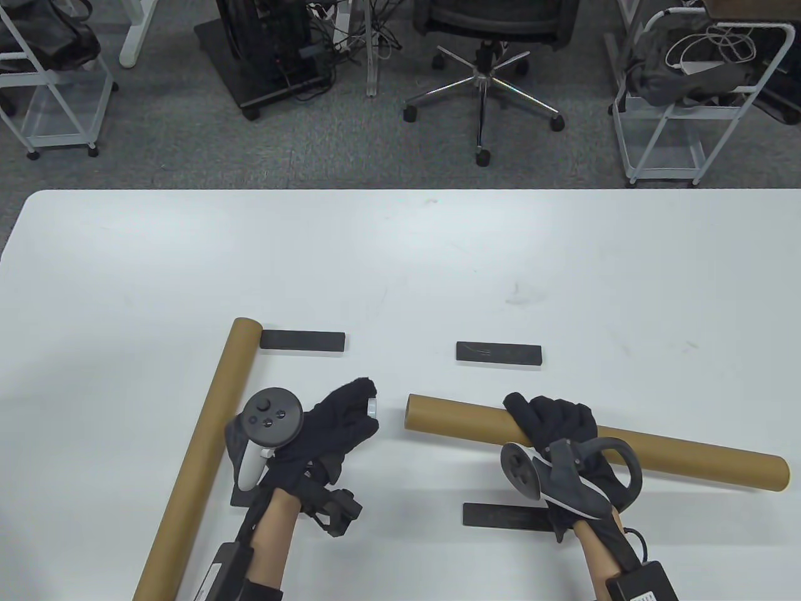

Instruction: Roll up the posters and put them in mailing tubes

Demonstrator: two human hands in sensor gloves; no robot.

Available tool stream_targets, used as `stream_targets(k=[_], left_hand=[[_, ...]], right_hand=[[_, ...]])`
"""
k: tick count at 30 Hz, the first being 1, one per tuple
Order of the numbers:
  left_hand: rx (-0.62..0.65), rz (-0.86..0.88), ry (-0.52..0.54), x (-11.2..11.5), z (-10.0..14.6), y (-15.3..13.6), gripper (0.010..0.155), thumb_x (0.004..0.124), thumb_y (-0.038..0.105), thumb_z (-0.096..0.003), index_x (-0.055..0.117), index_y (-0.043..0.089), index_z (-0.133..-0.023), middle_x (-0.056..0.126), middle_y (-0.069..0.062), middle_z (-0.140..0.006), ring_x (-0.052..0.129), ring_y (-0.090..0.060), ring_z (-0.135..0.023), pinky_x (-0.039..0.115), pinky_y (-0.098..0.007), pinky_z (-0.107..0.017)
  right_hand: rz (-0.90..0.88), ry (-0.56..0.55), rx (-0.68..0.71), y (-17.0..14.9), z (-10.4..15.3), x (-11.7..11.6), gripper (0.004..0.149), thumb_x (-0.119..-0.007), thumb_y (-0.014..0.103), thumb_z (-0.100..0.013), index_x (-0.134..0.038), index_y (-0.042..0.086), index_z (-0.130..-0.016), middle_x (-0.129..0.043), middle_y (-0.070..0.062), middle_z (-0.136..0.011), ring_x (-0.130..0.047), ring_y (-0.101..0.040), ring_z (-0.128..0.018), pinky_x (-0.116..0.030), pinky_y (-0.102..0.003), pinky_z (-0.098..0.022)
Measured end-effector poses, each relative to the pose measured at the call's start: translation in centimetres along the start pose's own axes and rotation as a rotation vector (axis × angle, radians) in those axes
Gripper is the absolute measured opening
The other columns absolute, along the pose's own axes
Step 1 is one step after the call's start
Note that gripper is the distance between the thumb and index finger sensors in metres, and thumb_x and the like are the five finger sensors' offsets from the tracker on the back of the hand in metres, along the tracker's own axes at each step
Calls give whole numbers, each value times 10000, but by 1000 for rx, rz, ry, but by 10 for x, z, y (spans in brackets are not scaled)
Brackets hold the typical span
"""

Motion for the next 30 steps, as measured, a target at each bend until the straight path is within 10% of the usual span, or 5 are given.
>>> stream_targets(k=[17, 24, 30], left_hand=[[53, -72, 60, 24, 2, 25, 594, 793, 436, -433, 673, 382, -1012, 799, 42, -1085, 970, -136, -920, 864, -307, -717], [148, -96, -95, 56, 8, 50, 760, 627, 312, -544, 273, 54, -1165, 391, -285, -1223, 598, -429, -1096, 672, -515, -781], [196, -141, -119, 56, 9, 52, 762, 608, 305, -549, 245, 34, -1162, 371, -302, -1223, 588, -444, -1098, 661, -522, -785]], right_hand=[[7, -7, 27, 7, -1, 1, 821, -774, 359, -412, -353, 186, -1096, -650, -160, -1071, -741, -464, -931, -627, -670, -689], [2, -2, 18, 8, -3, 1, 821, -771, 363, -419, -369, 151, -1102, -670, -183, -1053, -754, -469, -906, -633, -682, -676], [-1, -3, 9, 5, -2, 1, 820, -770, 366, -419, -363, 163, -1102, -662, -180, -1058, -746, -466, -911, -629, -678, -681]])
Point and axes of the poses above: the tracker on the back of each hand, its own y axis roughly to the thumb side, its own z axis roughly from the fingertips to the wrist, x = y × z, the point moved 4 cm from there along -z, roughly from the wrist to the fingertips
